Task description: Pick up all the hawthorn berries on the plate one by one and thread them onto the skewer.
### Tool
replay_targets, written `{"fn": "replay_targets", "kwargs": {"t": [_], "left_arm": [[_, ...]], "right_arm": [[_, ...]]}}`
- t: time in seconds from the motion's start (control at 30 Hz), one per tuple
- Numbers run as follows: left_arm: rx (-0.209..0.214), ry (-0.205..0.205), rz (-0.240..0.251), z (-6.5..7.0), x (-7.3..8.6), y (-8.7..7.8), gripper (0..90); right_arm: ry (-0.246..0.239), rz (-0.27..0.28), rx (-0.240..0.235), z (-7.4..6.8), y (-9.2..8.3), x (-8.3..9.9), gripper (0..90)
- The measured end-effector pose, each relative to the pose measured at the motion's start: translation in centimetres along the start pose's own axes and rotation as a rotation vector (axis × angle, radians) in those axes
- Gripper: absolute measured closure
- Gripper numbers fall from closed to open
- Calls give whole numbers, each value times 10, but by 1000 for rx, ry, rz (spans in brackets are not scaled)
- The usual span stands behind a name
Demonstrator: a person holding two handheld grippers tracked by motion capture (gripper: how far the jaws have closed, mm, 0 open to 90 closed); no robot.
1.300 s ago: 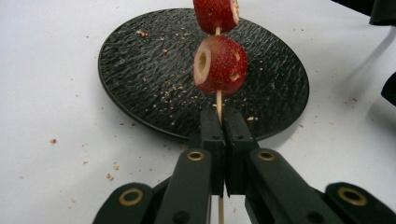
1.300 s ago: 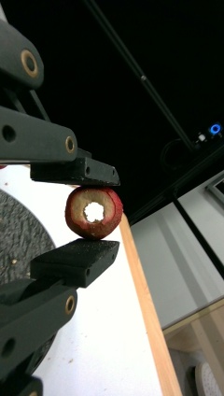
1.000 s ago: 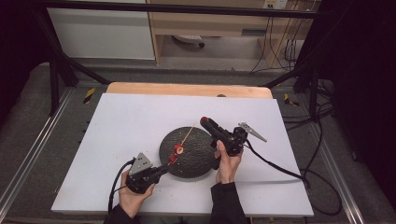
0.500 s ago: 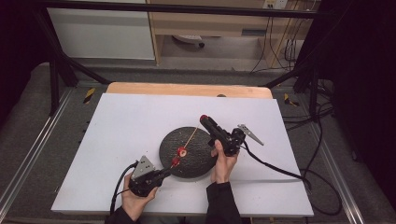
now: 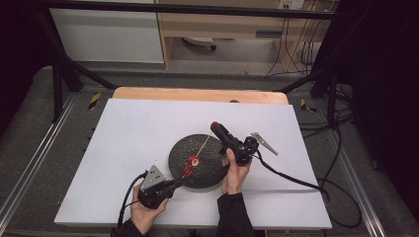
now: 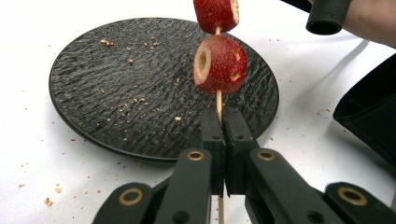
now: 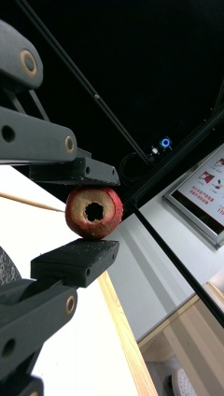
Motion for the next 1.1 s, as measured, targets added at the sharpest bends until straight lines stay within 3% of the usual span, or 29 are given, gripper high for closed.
{"fn": "replay_targets", "kwargs": {"t": [0.37, 1.1], "left_arm": [[3, -3, 2, 2, 0, 1, 882], [-17, -49, 44, 16, -8, 9, 882]], "right_arm": [[11, -4, -7, 1, 0, 3, 626], [47, 13, -27, -2, -1, 7, 627]]}}
Point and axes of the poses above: each handheld gripper's, and its own axes: y roughly forward along the jaws, x roughly out of its underside, z roughly to its right, the point moved 2 cm from there along y, roughly forward along the jaws, and after that the axes turned 15 degrees about -x, right-handed, at the moved point
